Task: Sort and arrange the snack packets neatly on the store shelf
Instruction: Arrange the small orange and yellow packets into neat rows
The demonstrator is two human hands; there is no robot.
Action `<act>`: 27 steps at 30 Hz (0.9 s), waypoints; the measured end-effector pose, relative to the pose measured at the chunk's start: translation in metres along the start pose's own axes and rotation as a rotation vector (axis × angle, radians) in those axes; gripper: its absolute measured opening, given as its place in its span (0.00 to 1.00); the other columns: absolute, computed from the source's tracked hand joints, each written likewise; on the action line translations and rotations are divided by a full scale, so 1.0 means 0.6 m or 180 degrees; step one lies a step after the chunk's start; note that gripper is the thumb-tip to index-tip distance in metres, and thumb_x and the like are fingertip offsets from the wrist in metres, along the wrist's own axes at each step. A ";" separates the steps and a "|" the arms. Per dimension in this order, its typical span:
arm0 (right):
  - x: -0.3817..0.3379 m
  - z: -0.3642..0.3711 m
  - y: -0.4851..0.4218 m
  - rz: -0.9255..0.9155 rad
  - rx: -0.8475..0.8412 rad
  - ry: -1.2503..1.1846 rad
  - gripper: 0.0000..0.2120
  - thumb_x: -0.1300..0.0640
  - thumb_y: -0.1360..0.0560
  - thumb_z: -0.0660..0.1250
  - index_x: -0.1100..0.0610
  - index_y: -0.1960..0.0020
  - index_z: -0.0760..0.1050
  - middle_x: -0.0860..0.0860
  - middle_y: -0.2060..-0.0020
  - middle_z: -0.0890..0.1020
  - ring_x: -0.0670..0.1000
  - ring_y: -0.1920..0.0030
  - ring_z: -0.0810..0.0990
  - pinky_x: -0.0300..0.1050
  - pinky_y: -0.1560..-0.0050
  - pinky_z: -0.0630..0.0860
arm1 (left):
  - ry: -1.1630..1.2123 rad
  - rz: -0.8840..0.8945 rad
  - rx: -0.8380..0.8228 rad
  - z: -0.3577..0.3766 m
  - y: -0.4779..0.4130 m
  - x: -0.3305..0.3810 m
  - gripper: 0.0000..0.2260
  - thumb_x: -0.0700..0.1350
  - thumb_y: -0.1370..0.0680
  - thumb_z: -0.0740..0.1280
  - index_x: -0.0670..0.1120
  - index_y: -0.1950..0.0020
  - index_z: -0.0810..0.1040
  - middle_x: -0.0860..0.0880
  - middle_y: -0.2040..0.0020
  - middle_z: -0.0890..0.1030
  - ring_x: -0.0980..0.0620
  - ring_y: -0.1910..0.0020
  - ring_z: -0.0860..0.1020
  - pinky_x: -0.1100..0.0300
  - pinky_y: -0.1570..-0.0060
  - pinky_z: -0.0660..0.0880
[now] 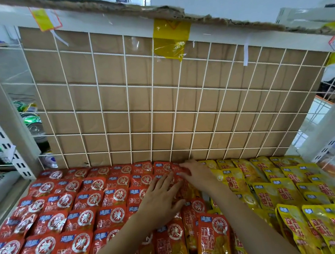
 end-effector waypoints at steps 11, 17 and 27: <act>0.049 -0.034 -0.023 0.0713 0.0411 0.0537 0.20 0.42 0.23 0.59 0.56 0.43 0.77 0.55 0.44 0.79 0.55 0.42 0.76 0.47 0.45 0.74 | 0.0022 -0.0001 0.0005 -0.003 0.000 0.001 0.39 0.68 0.33 0.33 0.57 0.24 0.48 0.51 0.22 0.43 0.51 0.24 0.42 0.55 0.30 0.34; 0.057 -0.032 -0.044 0.1118 0.0113 0.0277 0.31 0.35 0.32 0.67 0.58 0.40 0.73 0.54 0.41 0.78 0.56 0.40 0.76 0.47 0.47 0.73 | 0.0064 0.0004 -0.0009 0.000 0.002 0.000 0.38 0.68 0.33 0.33 0.58 0.24 0.48 0.51 0.22 0.42 0.52 0.24 0.41 0.54 0.30 0.35; 0.066 -0.017 -0.062 0.1386 -0.0268 -0.0268 0.33 0.40 0.36 0.74 0.57 0.38 0.73 0.54 0.39 0.77 0.56 0.39 0.75 0.47 0.43 0.73 | 0.0068 0.0025 -0.0020 0.002 0.001 -0.002 0.37 0.67 0.32 0.35 0.58 0.24 0.48 0.51 0.22 0.43 0.51 0.24 0.41 0.55 0.31 0.34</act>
Point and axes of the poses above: each hand's wrist, its own y-axis away from the middle knuckle, its own z-axis out of the palm, x = y × z, the point moved 9 cm from there along -y, towards the middle knuckle
